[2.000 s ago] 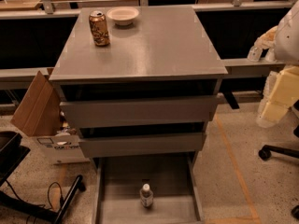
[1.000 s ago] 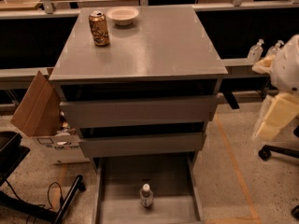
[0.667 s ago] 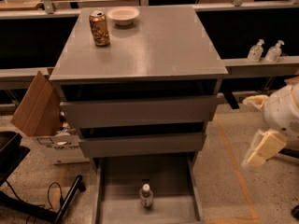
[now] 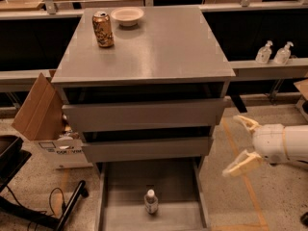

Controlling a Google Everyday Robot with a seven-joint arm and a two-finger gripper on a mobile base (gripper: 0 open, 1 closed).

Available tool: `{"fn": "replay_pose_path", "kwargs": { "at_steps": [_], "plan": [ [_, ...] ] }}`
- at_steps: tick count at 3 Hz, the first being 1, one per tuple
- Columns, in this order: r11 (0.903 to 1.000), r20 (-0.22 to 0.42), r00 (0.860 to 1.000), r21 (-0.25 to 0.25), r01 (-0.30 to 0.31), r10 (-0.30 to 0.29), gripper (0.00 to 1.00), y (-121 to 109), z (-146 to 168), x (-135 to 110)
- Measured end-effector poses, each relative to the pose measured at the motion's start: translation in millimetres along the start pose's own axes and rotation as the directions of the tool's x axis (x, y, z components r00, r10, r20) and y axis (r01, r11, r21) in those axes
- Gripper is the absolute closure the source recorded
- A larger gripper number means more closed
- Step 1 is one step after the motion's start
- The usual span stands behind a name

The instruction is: Pick blue plastic bottle from bottom drawer and place on counter

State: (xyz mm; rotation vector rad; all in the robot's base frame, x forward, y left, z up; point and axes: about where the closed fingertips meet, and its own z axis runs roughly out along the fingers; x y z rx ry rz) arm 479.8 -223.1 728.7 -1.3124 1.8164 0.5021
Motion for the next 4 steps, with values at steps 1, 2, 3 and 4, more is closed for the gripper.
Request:
{"fn": "replay_pose_path", "kwargs": {
  "at_steps": [1, 2, 3, 4],
  "plan": [
    [0.9983, 0.03, 0.998, -0.021, 0.054, -0.053, 0.0, 3, 17, 12],
    [0.9982, 0.029, 0.998, -0.02, 0.056, -0.056, 0.0, 2, 17, 11],
    [0.9958, 0.047, 0.996, -0.046, 0.079, -0.077, 0.0, 2, 53, 22],
    [0.9863, 0.118, 0.986, -0.101, 0.131, -0.118, 0.0, 16, 126, 43]
  ]
}}
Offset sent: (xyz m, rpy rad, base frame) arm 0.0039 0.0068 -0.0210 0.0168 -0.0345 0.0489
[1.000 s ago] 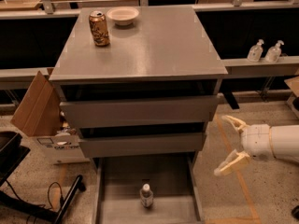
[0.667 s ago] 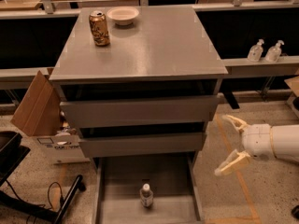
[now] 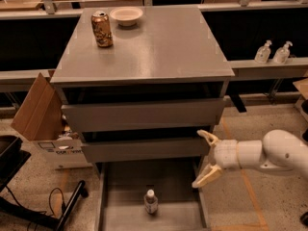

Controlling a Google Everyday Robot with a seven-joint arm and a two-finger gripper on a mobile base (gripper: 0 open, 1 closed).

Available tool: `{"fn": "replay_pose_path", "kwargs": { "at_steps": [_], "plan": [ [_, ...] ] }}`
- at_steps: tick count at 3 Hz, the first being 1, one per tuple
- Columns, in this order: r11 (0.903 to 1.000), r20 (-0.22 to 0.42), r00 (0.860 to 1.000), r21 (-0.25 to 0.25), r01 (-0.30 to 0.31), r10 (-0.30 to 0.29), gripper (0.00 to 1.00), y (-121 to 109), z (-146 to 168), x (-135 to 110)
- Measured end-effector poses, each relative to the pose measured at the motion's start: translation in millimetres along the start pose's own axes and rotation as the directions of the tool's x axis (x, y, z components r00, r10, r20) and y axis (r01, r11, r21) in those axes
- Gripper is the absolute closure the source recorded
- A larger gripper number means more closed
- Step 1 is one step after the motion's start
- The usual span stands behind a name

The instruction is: Pick blue plastic bottle from bottom drawer and place on counter

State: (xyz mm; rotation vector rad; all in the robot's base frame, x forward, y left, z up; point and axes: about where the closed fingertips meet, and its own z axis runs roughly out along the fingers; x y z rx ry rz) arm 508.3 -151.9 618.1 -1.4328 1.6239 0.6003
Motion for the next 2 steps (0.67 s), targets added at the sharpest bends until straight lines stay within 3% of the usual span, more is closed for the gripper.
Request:
{"fn": "replay_pose_path", "kwargs": {
  "at_steps": [1, 2],
  "plan": [
    [0.9976, 0.071, 0.997, -0.06, 0.035, -0.03, 0.0, 20, 84, 52],
    [0.9962, 0.092, 0.995, -0.08, 0.035, -0.027, 0.0, 41, 112, 87]
  ]
}}
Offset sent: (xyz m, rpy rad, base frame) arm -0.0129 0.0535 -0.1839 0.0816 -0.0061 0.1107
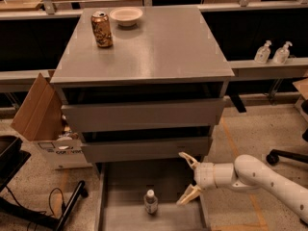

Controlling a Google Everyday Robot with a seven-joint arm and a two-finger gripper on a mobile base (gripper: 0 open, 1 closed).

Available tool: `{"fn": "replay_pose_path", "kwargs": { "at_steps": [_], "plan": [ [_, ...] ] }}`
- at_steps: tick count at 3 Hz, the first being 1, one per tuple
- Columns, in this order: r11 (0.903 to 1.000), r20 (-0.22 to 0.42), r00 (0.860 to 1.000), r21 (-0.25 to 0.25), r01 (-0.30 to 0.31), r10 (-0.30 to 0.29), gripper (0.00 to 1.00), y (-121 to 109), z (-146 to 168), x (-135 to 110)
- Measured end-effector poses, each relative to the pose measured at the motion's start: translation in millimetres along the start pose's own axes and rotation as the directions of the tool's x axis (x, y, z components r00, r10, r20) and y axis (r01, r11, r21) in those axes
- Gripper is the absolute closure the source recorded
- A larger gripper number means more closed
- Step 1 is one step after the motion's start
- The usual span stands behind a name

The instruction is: Pick blue plastic bottle from bottom drawer and place on counter

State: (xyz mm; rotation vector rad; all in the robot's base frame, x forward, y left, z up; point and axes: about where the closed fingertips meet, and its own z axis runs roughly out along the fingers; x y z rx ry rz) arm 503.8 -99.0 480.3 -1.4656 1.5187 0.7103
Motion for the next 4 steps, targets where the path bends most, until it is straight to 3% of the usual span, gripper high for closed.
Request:
{"fn": "replay_pose_path", "kwargs": {
  "at_steps": [1, 2, 3, 4],
  "plan": [
    [1.0, 0.0, 1.0, 0.0, 0.0, 0.0, 0.0, 0, 0, 0],
    [0.9993, -0.002, 1.0, -0.037, -0.008, 0.008, 0.0, 4, 17, 8],
    [0.994, -0.015, 1.0, -0.109, -0.009, 0.008, 0.0, 24, 67, 41],
    [0.9886, -0.02, 1.0, -0.15, -0.006, 0.003, 0.0, 38, 97, 63]
  ]
}}
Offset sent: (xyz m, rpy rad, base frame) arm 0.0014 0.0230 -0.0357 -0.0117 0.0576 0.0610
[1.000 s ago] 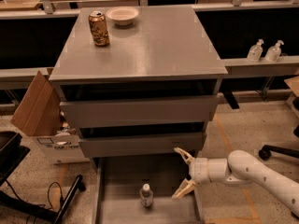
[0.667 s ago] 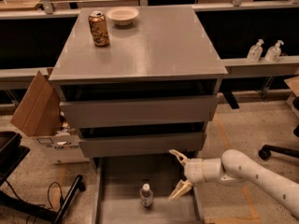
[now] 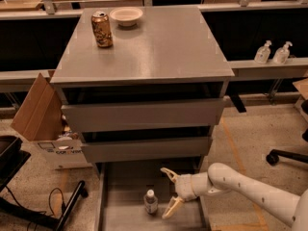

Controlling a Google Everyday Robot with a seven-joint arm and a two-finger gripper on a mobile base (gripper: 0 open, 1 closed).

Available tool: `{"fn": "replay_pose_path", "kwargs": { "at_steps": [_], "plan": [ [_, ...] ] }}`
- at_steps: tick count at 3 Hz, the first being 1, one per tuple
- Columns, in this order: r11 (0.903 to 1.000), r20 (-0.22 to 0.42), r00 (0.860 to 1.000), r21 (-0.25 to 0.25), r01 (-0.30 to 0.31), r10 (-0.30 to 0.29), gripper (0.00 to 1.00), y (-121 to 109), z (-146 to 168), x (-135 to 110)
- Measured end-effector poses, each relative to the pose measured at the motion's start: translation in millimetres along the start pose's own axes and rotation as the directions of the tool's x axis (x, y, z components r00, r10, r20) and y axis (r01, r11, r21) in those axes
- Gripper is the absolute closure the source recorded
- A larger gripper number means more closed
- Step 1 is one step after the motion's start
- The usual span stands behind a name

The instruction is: Pick blue plastic bottle from bottom drawer and place on counter

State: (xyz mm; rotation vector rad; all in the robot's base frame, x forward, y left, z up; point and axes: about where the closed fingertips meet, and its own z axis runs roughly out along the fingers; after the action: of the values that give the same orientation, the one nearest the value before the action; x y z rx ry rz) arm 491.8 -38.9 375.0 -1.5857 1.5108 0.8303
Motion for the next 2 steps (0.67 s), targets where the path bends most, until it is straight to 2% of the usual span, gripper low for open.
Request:
{"fn": "replay_pose_path", "kwargs": {
  "at_steps": [1, 2],
  "plan": [
    [0.9993, -0.006, 1.0, -0.033, 0.015, -0.015, 0.0, 7, 27, 21],
    [0.9982, 0.04, 0.999, -0.059, 0.006, -0.003, 0.0, 2, 56, 58]
  ]
}}
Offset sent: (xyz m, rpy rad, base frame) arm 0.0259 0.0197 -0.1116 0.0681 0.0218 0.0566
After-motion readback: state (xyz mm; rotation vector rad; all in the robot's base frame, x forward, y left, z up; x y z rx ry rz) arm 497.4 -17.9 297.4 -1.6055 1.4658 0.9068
